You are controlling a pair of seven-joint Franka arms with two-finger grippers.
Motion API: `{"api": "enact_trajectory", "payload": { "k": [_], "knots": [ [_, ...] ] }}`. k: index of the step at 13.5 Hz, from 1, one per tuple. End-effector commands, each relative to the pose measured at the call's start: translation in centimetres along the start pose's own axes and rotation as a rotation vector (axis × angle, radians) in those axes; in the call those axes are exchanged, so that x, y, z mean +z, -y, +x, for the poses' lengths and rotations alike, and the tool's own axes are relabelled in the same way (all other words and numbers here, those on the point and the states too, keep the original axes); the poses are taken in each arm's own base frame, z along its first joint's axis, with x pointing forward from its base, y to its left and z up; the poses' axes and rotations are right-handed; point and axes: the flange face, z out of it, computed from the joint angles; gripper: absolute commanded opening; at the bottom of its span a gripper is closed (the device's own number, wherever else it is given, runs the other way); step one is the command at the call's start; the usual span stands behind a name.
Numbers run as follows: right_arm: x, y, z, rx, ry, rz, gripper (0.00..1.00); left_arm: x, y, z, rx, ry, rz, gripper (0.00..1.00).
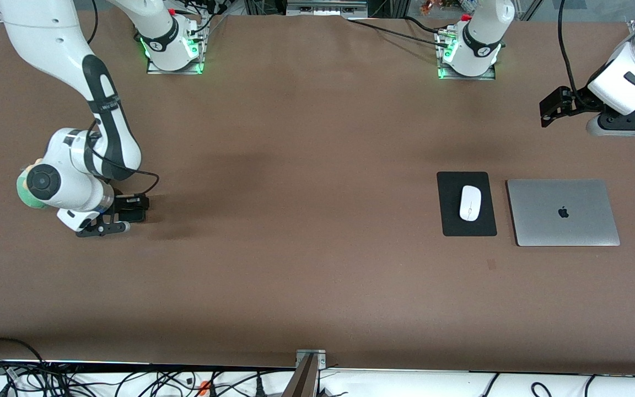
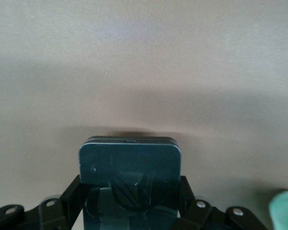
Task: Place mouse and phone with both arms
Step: 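Carry the phone with the right gripper toward the green plush toy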
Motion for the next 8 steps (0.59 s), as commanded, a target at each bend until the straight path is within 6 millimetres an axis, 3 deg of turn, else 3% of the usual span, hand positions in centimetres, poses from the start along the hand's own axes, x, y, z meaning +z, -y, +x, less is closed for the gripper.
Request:
{"api": "enact_trajectory", "payload": {
  "k": [1,4,5,6,8],
  "knots": [
    [0.6,0.7,0.5,0.008,-0.026,0.027,0.55,-0.8,-0.1,-0.5,0.012,0.002,-0.014,1.0],
    [0.3,1.0,0.7,0.019,-0.028,0.033,0.6,-0.9,-0.1,-0.5,0.012,0.001,-0.014,1.0],
    [0.0,1.2,0.7,0.021,-0.031,0.035,0.77,-0.9,-0.1,-0.5,0.012,0.002,-0.014,1.0],
    [-0.5,1.3,0.9,0.021,-0.037,0.037,1.0,-0.9,0.0,-0.5,0.011,0.002,-0.014,1.0],
    [-2.7,1.4,1.2,0.022,-0.054,0.048,1.0,-0.8,0.1,-0.5,0.011,0.004,-0.014,1.0]
  ]
}}
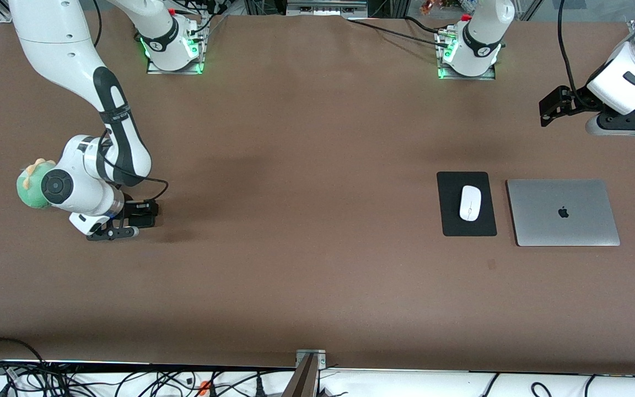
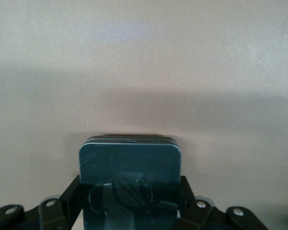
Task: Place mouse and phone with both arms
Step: 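Carry the phone with the right gripper toward the green plush toy, then lower the phone beside the plush toy and open the right gripper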
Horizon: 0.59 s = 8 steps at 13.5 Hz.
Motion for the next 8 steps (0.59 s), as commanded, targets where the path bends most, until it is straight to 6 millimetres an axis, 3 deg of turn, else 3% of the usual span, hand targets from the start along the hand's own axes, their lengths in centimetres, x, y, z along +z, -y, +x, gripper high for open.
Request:
{"api": "enact_trajectory", "payload": {
  "k": [1,3,6,8],
  "knots": [
    [-3.8,0.5,0.3,0.027,-0.03,0.037,1.0,-0.8,0.1,-0.4,0.008,0.0,-0.015,1.0],
    [-5.8,0.7,0.6,0.058,-0.06,0.044,1.0,-0.8,0.1,-0.4,0.01,0.0,-0.019,1.0],
    [-6.2,1.0,0.7,0.069,-0.057,0.047,1.0,-1.2,0.1,-0.4,0.009,-0.007,-0.022,1.0],
    [-9.9,1.8,1.4,0.078,-0.055,0.069,1.0,-1.2,0.1,-0.4,0.008,-0.007,-0.022,1.0]
  ]
}}
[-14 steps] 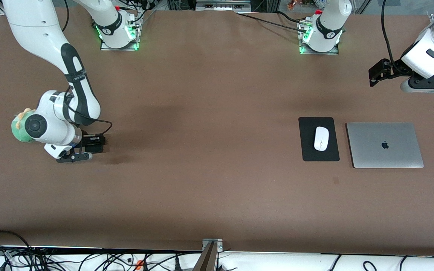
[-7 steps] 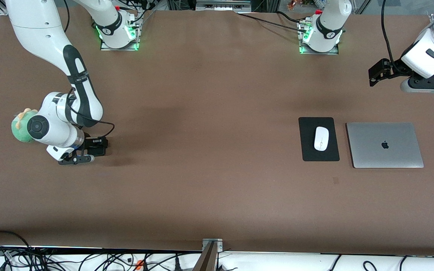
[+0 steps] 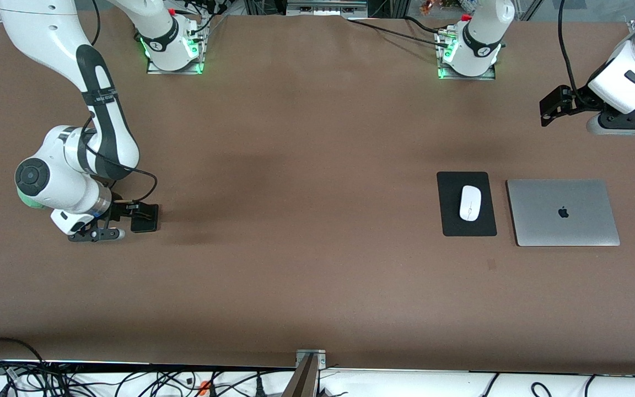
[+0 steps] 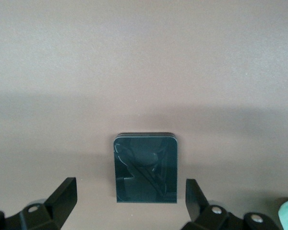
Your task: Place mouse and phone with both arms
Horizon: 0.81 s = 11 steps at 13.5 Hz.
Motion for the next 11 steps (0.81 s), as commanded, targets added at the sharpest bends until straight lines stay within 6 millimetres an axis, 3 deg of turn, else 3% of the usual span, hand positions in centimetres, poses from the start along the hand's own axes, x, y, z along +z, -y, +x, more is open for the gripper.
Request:
{"api": "enact_trajectory", "payload": {
  "k": [1,3,6,9,11],
  "knots": [
    [-5.3,1.8,1.3,0.039,0.015,0.04,1.0,-0.9,0.1,-0.4,0.009,-0.001,-0.019,1.0],
    [-10.5,2.7,1.9,0.062,0.015,0.053,1.0,-0.8,0.1,-0.4,0.009,0.001,-0.019,1.0],
    [-18.2,3.0,0.3,0.044,-0.033,0.07,1.0,-0.8,0.1,-0.4,0.009,0.001,-0.019,1.0],
    [-24.0,2.7,-2.3,0.031,-0.048,0.086,1.0,-0.9,0.1,-0.4,0.009,-0.001,-0.019,1.0],
    [-26.6,2.5,-4.1,0.053,-0.028,0.088,1.0,-0.8,0.1,-0.4,0.009,0.001,-0.019,1.0]
  ]
}}
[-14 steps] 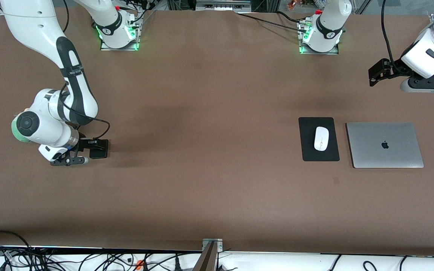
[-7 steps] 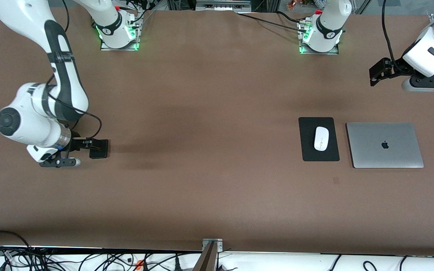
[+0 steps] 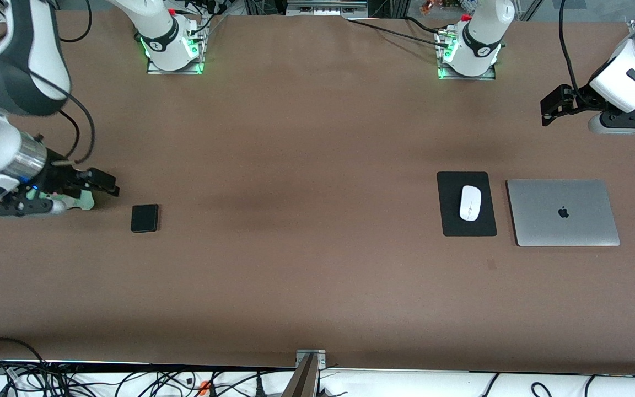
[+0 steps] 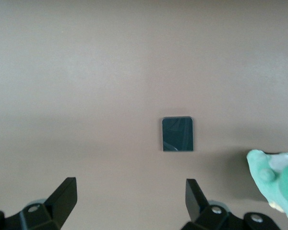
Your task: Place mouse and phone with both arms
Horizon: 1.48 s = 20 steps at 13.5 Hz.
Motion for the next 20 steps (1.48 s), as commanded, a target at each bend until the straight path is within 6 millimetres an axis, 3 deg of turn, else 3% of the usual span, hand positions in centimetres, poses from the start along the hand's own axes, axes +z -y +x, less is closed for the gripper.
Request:
{"api": "enact_trajectory", "payload": {
  "k": [1,3,6,9,20],
  "knots": [
    [-3.7,0.3,-3.0,0.054,0.029,-0.019,1.0,-0.7,0.1,-0.4,0.009,0.002,-0.018,1.0],
    [-5.0,2.0,-4.4,0.058,0.063,-0.033,1.0,-0.7,0.1,-0.4,0.009,0.002,-0.018,1.0],
    [-7.6,2.8,-5.1,0.019,0.087,-0.102,1.0,-0.7,0.1,-0.4,0.009,0.002,-0.018,1.0],
    [-8.8,2.8,-5.7,0.002,0.086,-0.117,1.0,-0.8,-0.2,-0.4,0.023,0.002,-0.018,1.0],
    [-10.4,3.4,-5.0,-0.003,0.053,-0.11,1.0,-0.9,-0.3,0.2,0.03,-0.007,-0.011,1.0]
  ]
}}
